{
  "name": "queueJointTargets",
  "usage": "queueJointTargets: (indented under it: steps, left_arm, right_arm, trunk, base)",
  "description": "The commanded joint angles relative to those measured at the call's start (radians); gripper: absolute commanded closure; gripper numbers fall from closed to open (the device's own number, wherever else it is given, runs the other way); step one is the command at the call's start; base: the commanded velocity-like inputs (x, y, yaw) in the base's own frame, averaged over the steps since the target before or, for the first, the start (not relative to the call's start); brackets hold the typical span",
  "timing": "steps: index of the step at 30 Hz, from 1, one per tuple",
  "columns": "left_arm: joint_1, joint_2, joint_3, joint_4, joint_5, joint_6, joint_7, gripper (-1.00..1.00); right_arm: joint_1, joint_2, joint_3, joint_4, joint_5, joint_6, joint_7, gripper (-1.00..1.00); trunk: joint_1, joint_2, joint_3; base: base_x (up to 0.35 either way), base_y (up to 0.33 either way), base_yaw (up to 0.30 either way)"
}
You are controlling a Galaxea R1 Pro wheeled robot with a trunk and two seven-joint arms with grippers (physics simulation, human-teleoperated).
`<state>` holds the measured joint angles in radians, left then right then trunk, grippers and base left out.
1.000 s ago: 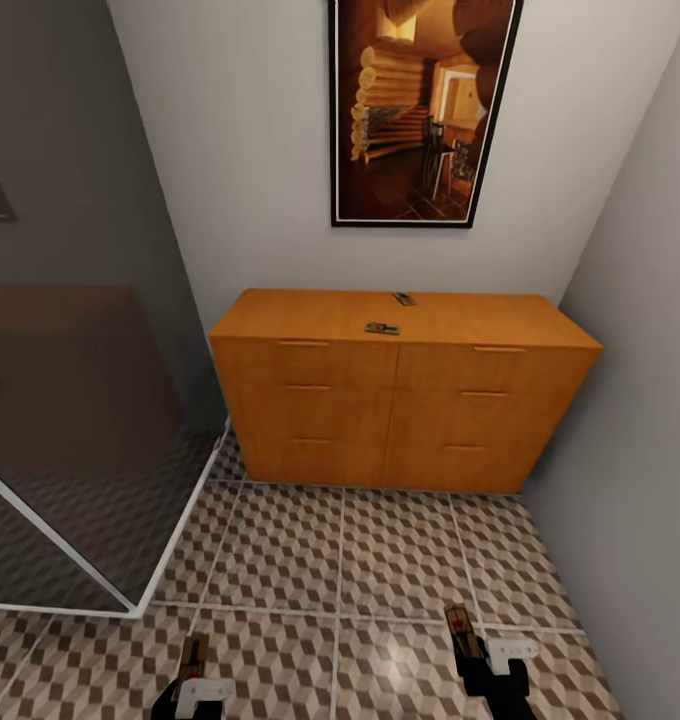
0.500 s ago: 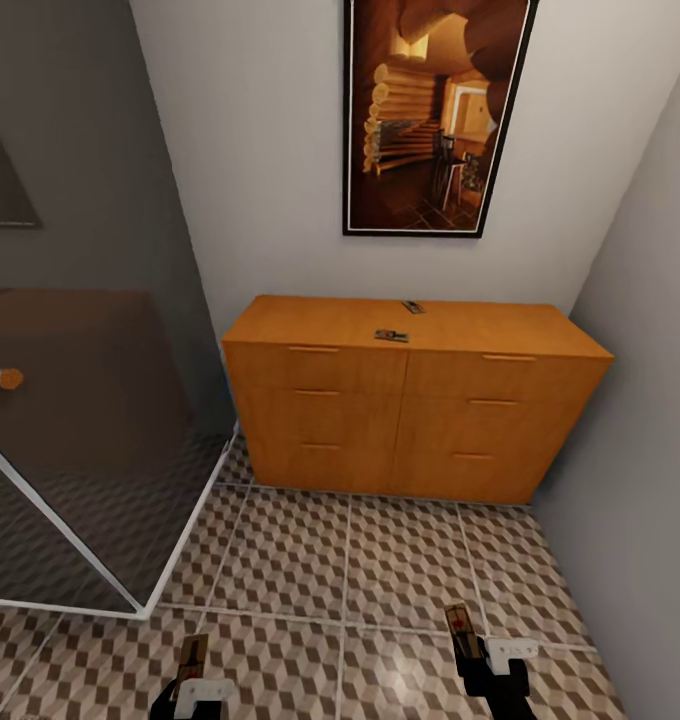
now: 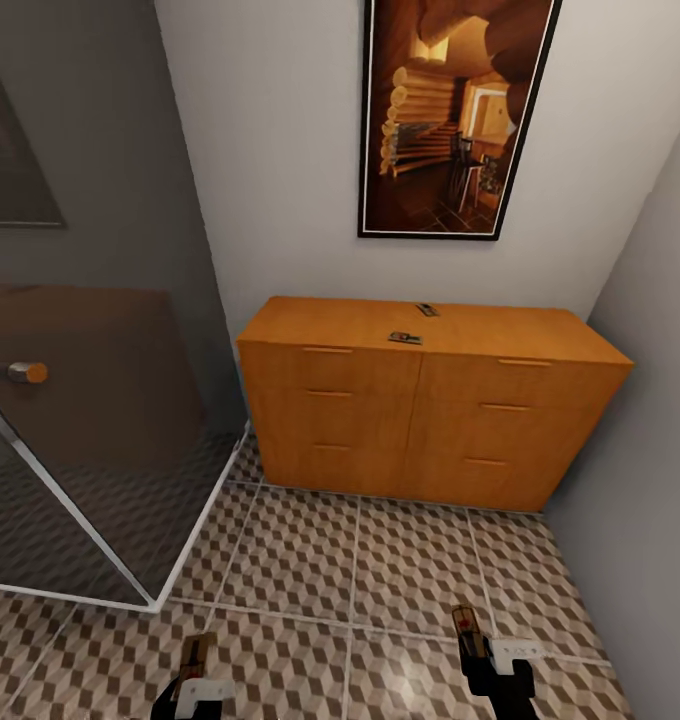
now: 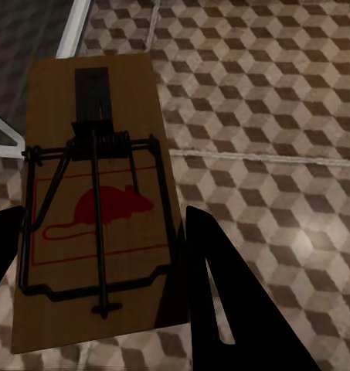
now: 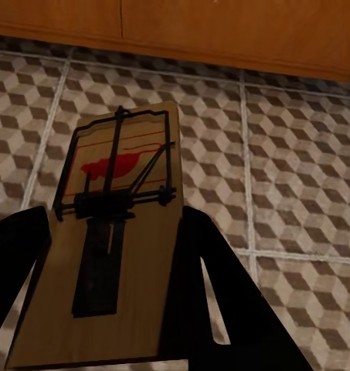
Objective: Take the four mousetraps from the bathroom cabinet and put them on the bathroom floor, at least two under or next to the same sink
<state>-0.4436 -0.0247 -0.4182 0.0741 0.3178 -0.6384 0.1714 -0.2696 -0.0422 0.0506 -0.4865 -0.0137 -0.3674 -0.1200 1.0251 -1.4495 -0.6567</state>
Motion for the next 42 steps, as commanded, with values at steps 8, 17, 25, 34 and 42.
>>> queueJointTargets:
  steps: [8, 17, 25, 34, 42]
  left_arm:
    - [-0.002, -0.001, -0.008, 0.004, 0.0, -0.004, 0.009, 1.0]
    - [-0.002, -0.003, -0.008, 0.004, 0.0, -0.004, 0.009, 1.0]
    - [-0.001, -0.003, -0.008, 0.004, -0.001, -0.004, 0.008, 1.0]
    - [-0.002, -0.004, -0.008, 0.004, 0.0, -0.004, 0.008, 1.0]
    - [-0.001, -0.007, -0.008, 0.004, 0.0, -0.004, 0.008, 1.0]
  right_arm:
    - [0.0, 0.0, 0.006, 0.0, -0.002, -0.002, -0.026, 1.0]
    - [0.0, -0.001, 0.006, 0.0, -0.002, -0.002, -0.027, 1.0]
    - [0.0, 0.0, 0.006, 0.0, -0.002, -0.002, -0.027, 1.0]
    - [0.0, 0.001, 0.006, 0.0, -0.002, -0.002, -0.027, 1.0]
    - [0.0, 0.001, 0.006, 0.0, -0.002, -0.002, -0.029, 1.0]
  trunk:
    - [0.0, 0.0, -0.001]
    - [0.0, 0.0, -0.001]
    - [0.0, 0.0, -0.001]
    - [0.0, 0.0, -0.001]
    - [0.0, 0.0, -0.001]
  base:
    - [0.0, 0.0, 0.279]
    - [0.0, 0.0, 0.286]
    - [0.0, 0.0, 0.286]
    - [0.0, 0.0, 0.286]
    - [0.0, 0.0, 0.287]
